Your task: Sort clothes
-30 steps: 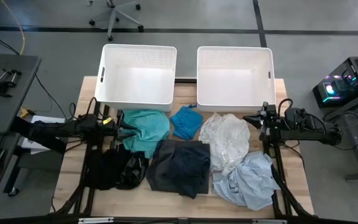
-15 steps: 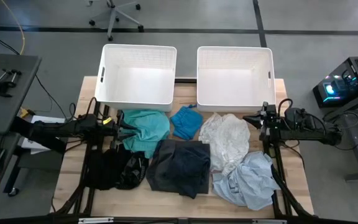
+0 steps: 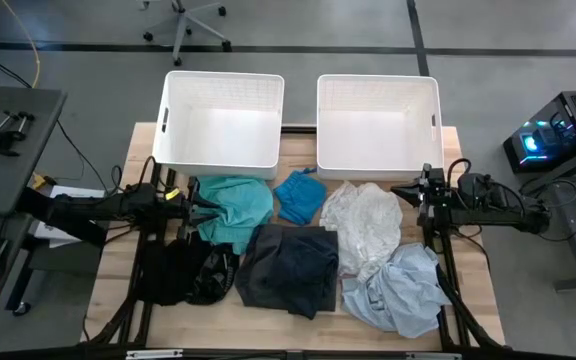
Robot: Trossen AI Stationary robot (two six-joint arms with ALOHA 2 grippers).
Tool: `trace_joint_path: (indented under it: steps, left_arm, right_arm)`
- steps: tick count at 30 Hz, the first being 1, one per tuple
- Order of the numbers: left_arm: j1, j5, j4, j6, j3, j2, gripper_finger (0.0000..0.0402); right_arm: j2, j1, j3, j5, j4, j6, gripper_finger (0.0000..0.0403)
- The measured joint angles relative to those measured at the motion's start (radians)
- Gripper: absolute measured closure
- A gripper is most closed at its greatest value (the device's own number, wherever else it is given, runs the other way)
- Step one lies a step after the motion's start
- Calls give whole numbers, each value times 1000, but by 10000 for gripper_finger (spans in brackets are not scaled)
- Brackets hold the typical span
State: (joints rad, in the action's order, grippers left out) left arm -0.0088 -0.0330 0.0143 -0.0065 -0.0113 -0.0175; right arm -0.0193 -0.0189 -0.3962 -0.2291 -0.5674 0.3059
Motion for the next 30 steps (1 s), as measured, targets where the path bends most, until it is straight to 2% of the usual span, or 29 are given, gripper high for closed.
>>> trace_joint_path:
  steps: [6, 10, 11, 14, 15, 17, 19, 22, 25, 27, 30]
  left_arm:
    - [0, 0, 0, 0, 0, 0, 299]
    - [0, 0, 0, 0, 0, 0, 299]
    - [0, 0, 0, 0, 0, 0, 299]
    - [0, 0, 0, 0, 0, 0, 299]
    - [0, 0, 0, 0, 0, 0, 299]
    - [0, 0, 0, 0, 0, 0, 299]
    - [0, 0, 0, 0, 0, 0, 299]
    - [0, 0, -1, 0, 0, -1, 299]
    - [0, 0, -1, 0, 0, -1, 299]
    - [0, 0, -1, 0, 0, -1, 299]
    - [0, 0, -1, 0, 0, -1, 299]
  right_arm:
    - [0, 0, 1, -5, 7, 1, 403]
    - [0, 0, 2, -7, 19, 141, 403]
    - [0, 0, 3, -8, 39, 223, 403]
    - [-7, 0, 3, -16, 146, 664, 403]
    - [-8, 0, 3, -31, 175, 767, 403]
    - [-13, 0, 3, -7, 229, 867, 403]
    - [-24, 2, 3, 105, 340, 827, 403]
    - [-87, 12, 3, 276, 677, 691, 403]
    - [-187, 27, -3, 294, 1011, 709, 403]
    - [-254, 37, -24, 320, 1031, 723, 403]
    - [-375, 67, -73, 399, 848, 797, 403]
